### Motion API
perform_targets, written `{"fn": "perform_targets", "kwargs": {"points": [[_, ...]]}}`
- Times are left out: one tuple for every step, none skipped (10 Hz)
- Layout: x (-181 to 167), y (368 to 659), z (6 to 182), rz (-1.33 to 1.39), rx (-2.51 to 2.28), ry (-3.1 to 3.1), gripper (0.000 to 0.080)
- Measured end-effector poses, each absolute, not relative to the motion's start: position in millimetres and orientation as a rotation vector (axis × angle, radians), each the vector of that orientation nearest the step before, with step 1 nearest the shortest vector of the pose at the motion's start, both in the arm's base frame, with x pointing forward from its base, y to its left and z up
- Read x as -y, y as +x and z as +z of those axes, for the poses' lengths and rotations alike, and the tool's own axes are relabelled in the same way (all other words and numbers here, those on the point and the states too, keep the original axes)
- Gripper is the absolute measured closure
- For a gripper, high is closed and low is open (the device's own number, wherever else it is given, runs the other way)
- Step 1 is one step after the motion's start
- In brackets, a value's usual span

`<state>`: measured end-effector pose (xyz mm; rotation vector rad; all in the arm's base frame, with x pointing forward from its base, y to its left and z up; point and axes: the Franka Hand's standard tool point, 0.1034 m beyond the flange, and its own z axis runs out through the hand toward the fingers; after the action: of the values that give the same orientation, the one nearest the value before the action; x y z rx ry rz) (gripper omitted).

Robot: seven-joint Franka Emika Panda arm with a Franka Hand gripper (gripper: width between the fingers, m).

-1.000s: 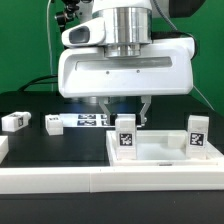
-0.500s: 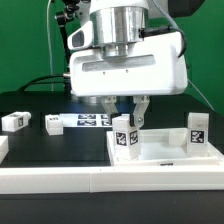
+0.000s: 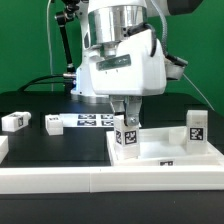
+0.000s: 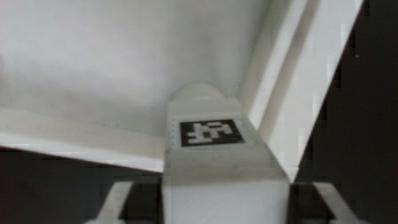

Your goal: Assemble square table

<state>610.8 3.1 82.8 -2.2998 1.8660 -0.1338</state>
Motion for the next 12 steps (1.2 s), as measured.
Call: {"fn": "perform_targets", "kwargs": {"points": [[-5,611,82.7,-0.119,-1.968,-2.200,0.0508],[-6,611,82.8,-0.111,-2.029,-2.140,0.0507],[-7,612,82.4,-0.112,-2.065,-2.103,0.0506],[-8,612,82.3,-0.108,-2.155,-1.991,0.0506],[-8,613,83.3,-0.096,-2.233,-1.899,0.0506],[-9,614,83.9,-0.088,-2.297,-1.818,0.0506],[-9,614,83.9,-0.083,-2.331,-1.774,0.0506],[-6,613,83.4,-0.077,-2.384,-1.704,0.0506],[-3,613,83.4,-0.078,-2.411,-1.668,0.0505],[-1,613,82.9,-0.079,-2.424,-1.653,0.0505],[2,612,81.9,-0.075,-2.447,-1.625,0.0505],[4,611,81.0,-0.065,-2.460,-1.605,0.0504]]}}
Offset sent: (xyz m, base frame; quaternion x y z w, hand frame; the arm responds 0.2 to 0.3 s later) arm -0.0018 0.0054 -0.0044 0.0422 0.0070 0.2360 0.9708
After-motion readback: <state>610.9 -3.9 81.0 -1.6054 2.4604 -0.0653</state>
